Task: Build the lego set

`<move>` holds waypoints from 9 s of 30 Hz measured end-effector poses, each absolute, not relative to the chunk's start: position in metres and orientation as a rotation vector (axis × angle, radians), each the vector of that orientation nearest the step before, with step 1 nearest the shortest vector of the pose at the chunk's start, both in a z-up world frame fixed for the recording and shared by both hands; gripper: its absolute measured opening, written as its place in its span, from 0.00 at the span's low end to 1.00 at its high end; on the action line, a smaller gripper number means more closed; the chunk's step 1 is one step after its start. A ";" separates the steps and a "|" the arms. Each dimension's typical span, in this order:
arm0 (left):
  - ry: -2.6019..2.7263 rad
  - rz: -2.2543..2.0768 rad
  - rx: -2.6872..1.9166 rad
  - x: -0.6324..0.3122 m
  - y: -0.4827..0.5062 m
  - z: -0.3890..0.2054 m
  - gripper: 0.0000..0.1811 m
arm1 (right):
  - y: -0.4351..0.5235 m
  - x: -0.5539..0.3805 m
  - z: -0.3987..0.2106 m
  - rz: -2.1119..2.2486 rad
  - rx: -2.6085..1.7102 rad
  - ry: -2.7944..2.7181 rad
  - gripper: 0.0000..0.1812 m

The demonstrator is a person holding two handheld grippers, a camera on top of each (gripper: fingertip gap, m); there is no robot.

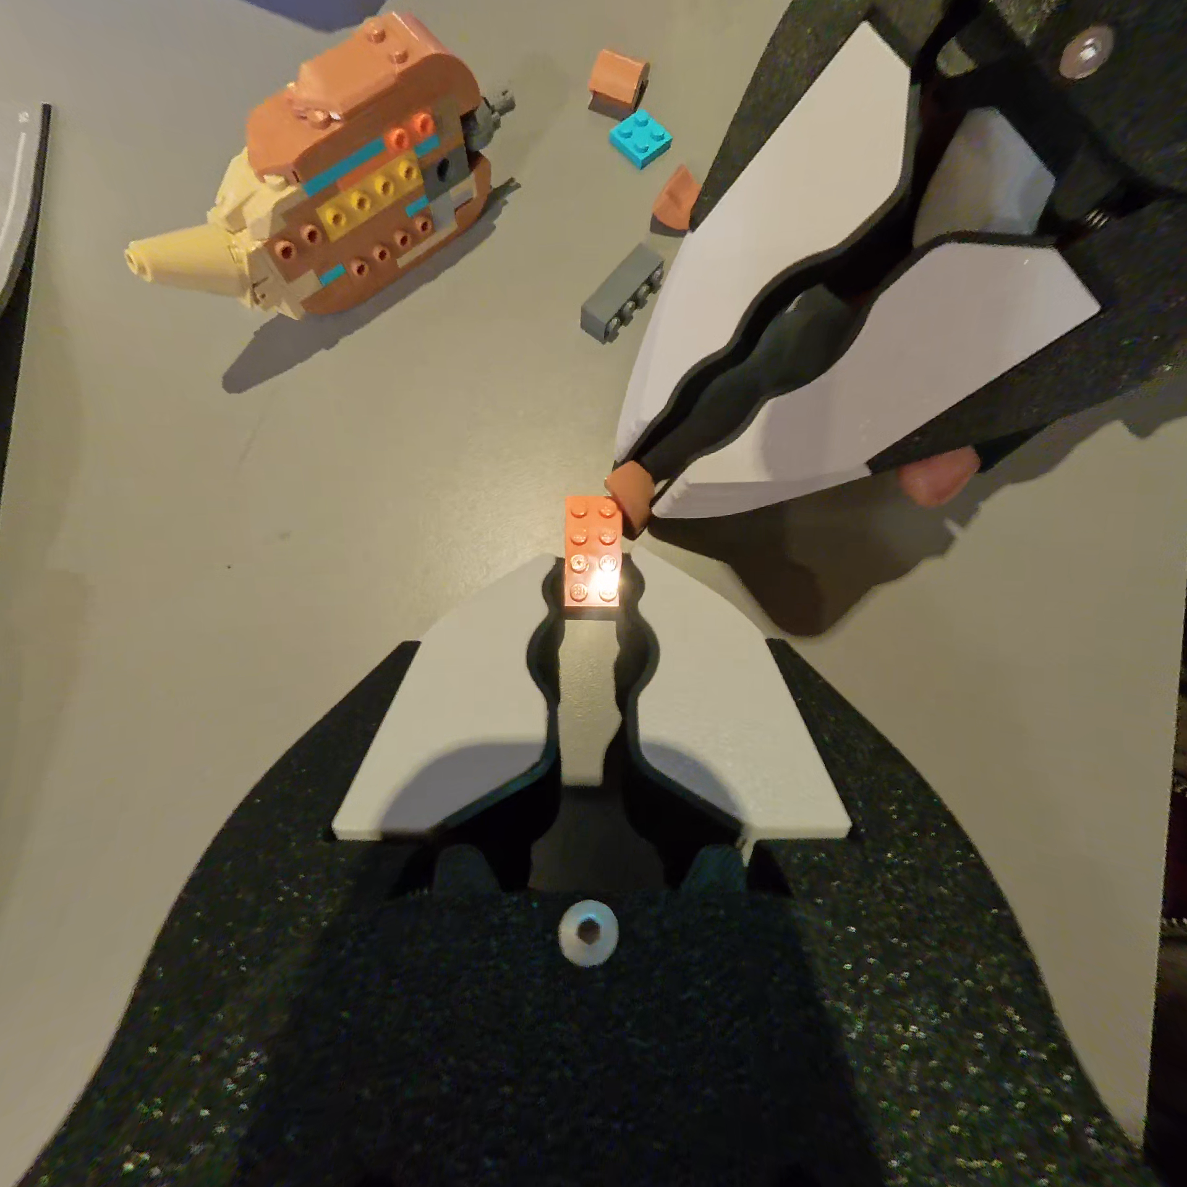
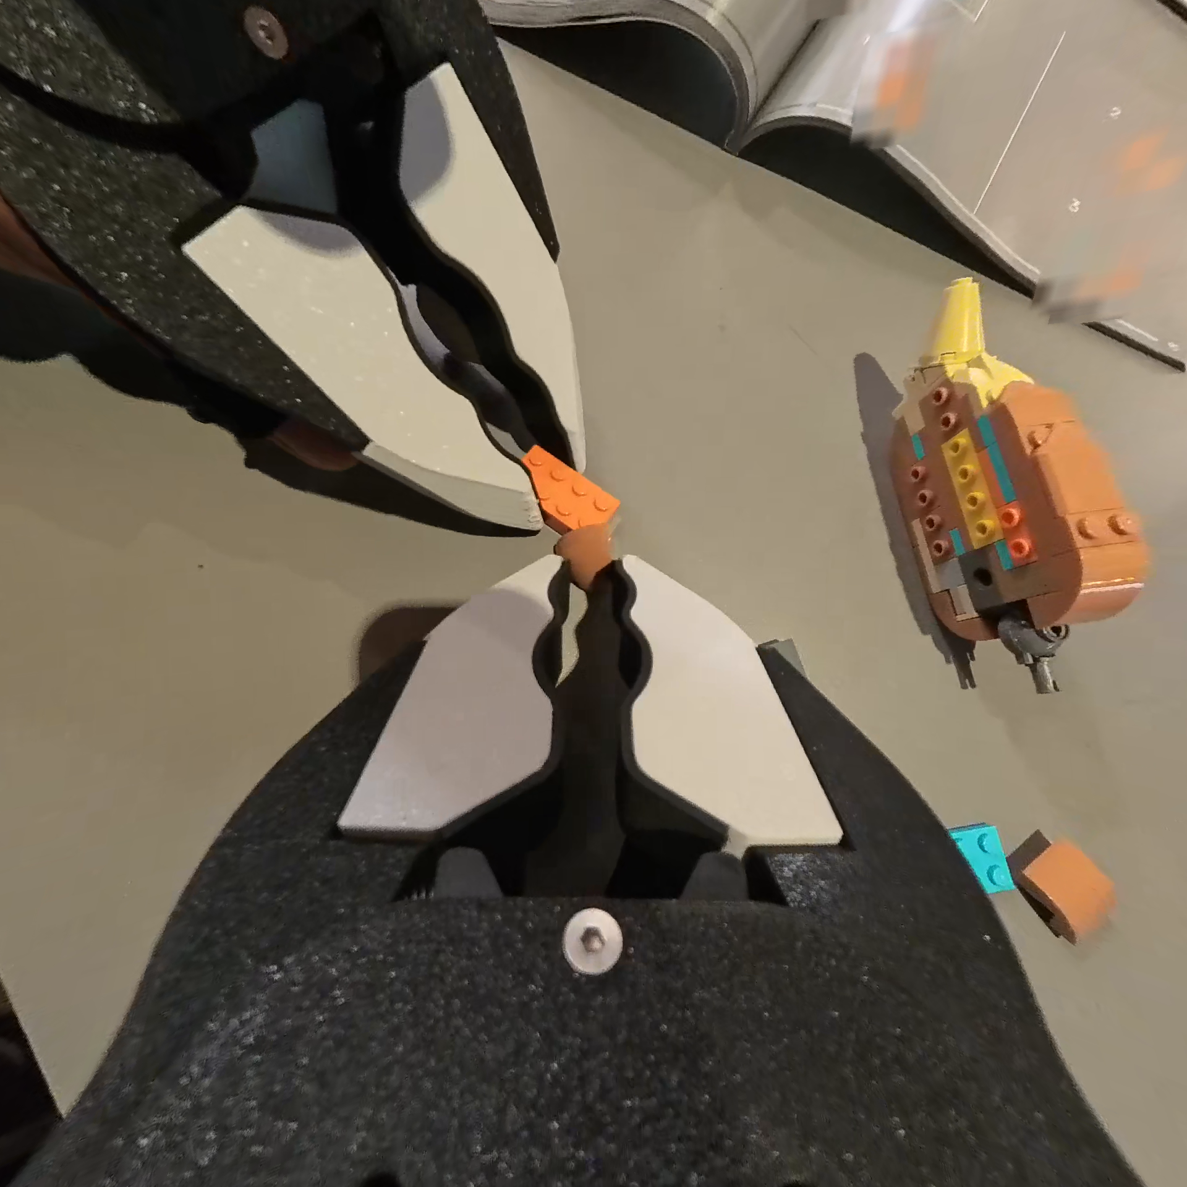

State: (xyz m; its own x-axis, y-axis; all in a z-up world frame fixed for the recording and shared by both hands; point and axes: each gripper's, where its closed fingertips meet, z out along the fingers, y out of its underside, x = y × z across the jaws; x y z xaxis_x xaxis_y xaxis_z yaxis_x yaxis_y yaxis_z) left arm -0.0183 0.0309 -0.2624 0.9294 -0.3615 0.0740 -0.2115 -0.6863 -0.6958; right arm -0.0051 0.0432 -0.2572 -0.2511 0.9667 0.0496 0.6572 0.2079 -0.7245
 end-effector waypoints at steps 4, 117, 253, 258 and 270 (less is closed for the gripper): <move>0.431 -0.252 -2.344 -0.018 0.031 -0.263 0.09 | 0.042 -0.004 -0.260 0.804 -1.462 -2.041 0.07; 0.134 -0.732 -2.197 -0.022 0.033 -0.236 0.09 | 0.036 -0.026 -0.231 0.492 -0.201 -1.935 0.14; 0.689 -0.062 -1.713 -0.017 0.044 -0.192 0.07 | 0.046 -0.023 -0.201 1.061 -0.751 -1.968 0.08; 0.782 0.095 -1.756 -0.022 0.046 -0.207 0.07 | 0.051 -0.021 -0.211 1.015 -0.800 -2.021 0.20; 1.025 0.334 -1.917 -0.033 0.042 -0.249 0.07 | 0.097 0.012 -0.225 0.886 -0.994 -2.067 0.20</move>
State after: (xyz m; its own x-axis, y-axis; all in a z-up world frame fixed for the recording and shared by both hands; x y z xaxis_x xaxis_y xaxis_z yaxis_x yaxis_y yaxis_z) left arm -0.0325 0.0417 -0.2487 0.6185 -0.5223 -0.5871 -0.7679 -0.2432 -0.5926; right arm 0.0116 0.0971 -0.2245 -0.4859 0.8308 0.2714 0.3762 0.4791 -0.7930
